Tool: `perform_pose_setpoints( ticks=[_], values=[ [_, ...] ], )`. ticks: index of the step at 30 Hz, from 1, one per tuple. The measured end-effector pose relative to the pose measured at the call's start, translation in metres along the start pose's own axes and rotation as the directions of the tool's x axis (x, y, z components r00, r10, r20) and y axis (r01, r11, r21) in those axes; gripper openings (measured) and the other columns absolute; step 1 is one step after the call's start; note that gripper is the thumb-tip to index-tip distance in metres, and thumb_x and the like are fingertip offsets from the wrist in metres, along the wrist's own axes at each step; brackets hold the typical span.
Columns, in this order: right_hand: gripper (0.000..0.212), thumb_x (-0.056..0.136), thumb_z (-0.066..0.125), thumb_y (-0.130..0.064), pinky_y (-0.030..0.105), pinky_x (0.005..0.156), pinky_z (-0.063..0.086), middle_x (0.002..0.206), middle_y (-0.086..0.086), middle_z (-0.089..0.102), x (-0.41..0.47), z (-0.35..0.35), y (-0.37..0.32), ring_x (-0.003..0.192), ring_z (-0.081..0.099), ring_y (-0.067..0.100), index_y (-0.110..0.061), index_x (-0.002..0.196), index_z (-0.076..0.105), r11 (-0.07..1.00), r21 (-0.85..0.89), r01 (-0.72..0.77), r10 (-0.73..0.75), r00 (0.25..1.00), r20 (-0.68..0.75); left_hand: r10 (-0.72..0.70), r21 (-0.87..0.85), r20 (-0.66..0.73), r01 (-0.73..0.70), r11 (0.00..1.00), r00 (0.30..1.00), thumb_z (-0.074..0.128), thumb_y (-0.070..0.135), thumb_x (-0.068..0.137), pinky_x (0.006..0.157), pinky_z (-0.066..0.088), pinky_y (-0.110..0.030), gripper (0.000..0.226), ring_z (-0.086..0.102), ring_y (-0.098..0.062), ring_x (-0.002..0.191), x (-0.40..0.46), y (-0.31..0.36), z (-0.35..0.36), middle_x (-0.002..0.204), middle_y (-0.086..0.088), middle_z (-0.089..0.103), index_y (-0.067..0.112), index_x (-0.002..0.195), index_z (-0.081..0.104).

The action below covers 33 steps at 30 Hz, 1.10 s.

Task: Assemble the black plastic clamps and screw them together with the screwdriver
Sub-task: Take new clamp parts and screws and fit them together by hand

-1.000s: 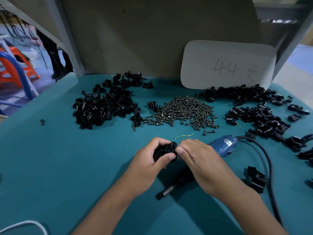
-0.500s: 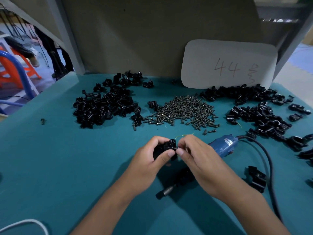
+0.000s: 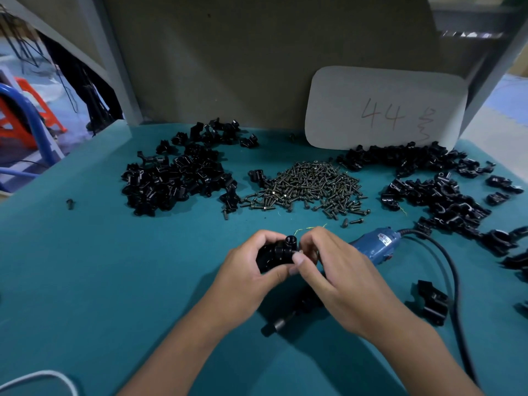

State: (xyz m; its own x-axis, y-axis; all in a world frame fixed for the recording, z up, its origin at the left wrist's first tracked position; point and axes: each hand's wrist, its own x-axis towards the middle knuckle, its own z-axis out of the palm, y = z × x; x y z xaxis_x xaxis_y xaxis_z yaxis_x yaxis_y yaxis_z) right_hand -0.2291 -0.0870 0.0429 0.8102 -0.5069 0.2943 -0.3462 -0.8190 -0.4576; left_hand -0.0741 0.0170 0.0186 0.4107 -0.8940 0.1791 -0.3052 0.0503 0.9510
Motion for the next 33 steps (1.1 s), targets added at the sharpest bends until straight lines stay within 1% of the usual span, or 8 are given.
perform_pose_setpoints(
  ticks=[2, 5, 9, 14, 18, 21, 27, 33],
  values=[
    [0.022, 0.100, 0.025, -0.058, 0.030, 0.066, 0.037, 0.090, -0.020, 0.043, -0.0002, -0.0005, 0.0006, 0.083, 0.044, 0.003, -0.039, 0.091, 0.034, 0.999, -0.015, 0.031, -0.031, 1.000, 0.004, -0.003, -0.014, 0.011, 0.003, 1.000, 1.000, 0.076, 0.048, 0.075, 0.088, 0.056, -0.042, 0.038, 0.069, -0.011, 0.090, -0.0009, -0.0009, 0.0000, 0.098, 0.009, 0.073, 0.030, 0.107, 0.064],
    [0.034, 0.102, 0.017, -0.060, 0.031, 0.065, 0.038, 0.089, -0.019, 0.044, 0.0025, 0.0021, 0.0008, 0.084, 0.044, 0.002, -0.037, 0.086, 0.034, 1.000, -0.010, 0.021, -0.021, 1.000, 0.005, -0.004, -0.024, 0.016, 0.004, 1.000, 1.000, 0.076, 0.049, 0.073, 0.087, 0.056, -0.047, 0.039, 0.069, -0.015, 0.086, -0.0014, -0.0016, 0.0008, 0.096, 0.008, 0.072, 0.032, 0.105, 0.064],
    [0.042, 0.101, 0.012, -0.065, 0.035, 0.061, 0.036, 0.076, -0.015, 0.045, 0.0044, 0.0057, -0.0001, 0.076, 0.043, 0.003, -0.038, 0.076, 0.031, 0.998, -0.058, -0.009, 0.007, 0.999, -0.037, -0.016, -0.020, 0.024, 0.017, 1.000, 1.000, 0.076, 0.051, 0.070, 0.084, 0.058, -0.044, 0.037, 0.070, -0.016, 0.083, 0.0005, -0.0008, 0.0003, 0.095, 0.008, 0.072, 0.038, 0.102, 0.063],
    [0.028, 0.105, 0.023, -0.055, 0.032, 0.065, 0.040, 0.087, -0.018, 0.042, 0.0019, 0.0009, 0.0012, 0.082, 0.038, 0.002, -0.037, 0.089, 0.038, 0.992, -0.112, 0.056, -0.060, 0.998, -0.032, -0.017, -0.015, 0.012, 0.018, 1.000, 1.000, 0.077, 0.049, 0.073, 0.085, 0.057, -0.042, 0.034, 0.068, -0.013, 0.084, 0.0012, -0.0014, 0.0004, 0.092, 0.012, 0.071, 0.039, 0.102, 0.061],
    [0.038, 0.104, 0.010, -0.057, 0.035, 0.062, 0.036, 0.081, -0.015, 0.041, 0.0047, 0.0033, 0.0005, 0.078, 0.038, 0.009, -0.035, 0.082, 0.031, 0.985, -0.168, 0.036, -0.034, 0.999, 0.013, 0.005, 0.019, -0.023, -0.005, 1.000, 1.000, 0.076, 0.049, 0.075, 0.087, 0.055, -0.047, 0.037, 0.068, -0.015, 0.087, -0.0020, -0.0006, 0.0015, 0.092, 0.013, 0.071, 0.034, 0.105, 0.062],
    [0.043, 0.098, 0.004, -0.064, 0.032, 0.055, 0.028, 0.067, -0.012, 0.044, 0.0061, 0.0063, -0.0024, 0.067, 0.043, 0.004, -0.041, 0.076, 0.032, 0.987, -0.158, -0.032, 0.035, 0.999, 0.017, 0.014, 0.063, -0.032, -0.012, 0.998, 0.999, 0.076, 0.044, 0.078, 0.087, 0.054, -0.043, 0.035, 0.068, -0.012, 0.089, -0.0018, 0.0012, 0.0007, 0.093, 0.013, 0.071, 0.030, 0.107, 0.062],
    [0.026, 0.103, 0.021, -0.055, 0.028, 0.060, 0.034, 0.084, -0.018, 0.045, 0.0009, 0.0009, -0.0011, 0.077, 0.039, 0.003, -0.038, 0.088, 0.033, 0.991, -0.130, 0.030, -0.031, 1.000, -0.003, -0.015, 0.066, -0.025, 0.017, 0.998, 1.000, 0.076, 0.044, 0.079, 0.088, 0.054, -0.038, 0.033, 0.067, -0.005, 0.091, -0.0022, 0.0023, 0.0019, 0.096, 0.016, 0.071, 0.033, 0.105, 0.061],
    [0.048, 0.102, 0.007, -0.062, 0.035, 0.056, 0.033, 0.065, -0.012, 0.044, 0.0060, 0.0026, -0.0038, 0.069, 0.040, 0.013, -0.031, 0.072, 0.030, 0.983, -0.181, -0.037, 0.030, 0.999, -0.038, 0.014, 0.064, -0.031, -0.012, 0.998, 0.999, 0.076, 0.041, 0.079, 0.086, 0.055, -0.036, 0.033, 0.067, -0.008, 0.092, -0.0027, 0.0013, 0.0050, 0.096, 0.015, 0.070, 0.031, 0.106, 0.061]
  ],
)
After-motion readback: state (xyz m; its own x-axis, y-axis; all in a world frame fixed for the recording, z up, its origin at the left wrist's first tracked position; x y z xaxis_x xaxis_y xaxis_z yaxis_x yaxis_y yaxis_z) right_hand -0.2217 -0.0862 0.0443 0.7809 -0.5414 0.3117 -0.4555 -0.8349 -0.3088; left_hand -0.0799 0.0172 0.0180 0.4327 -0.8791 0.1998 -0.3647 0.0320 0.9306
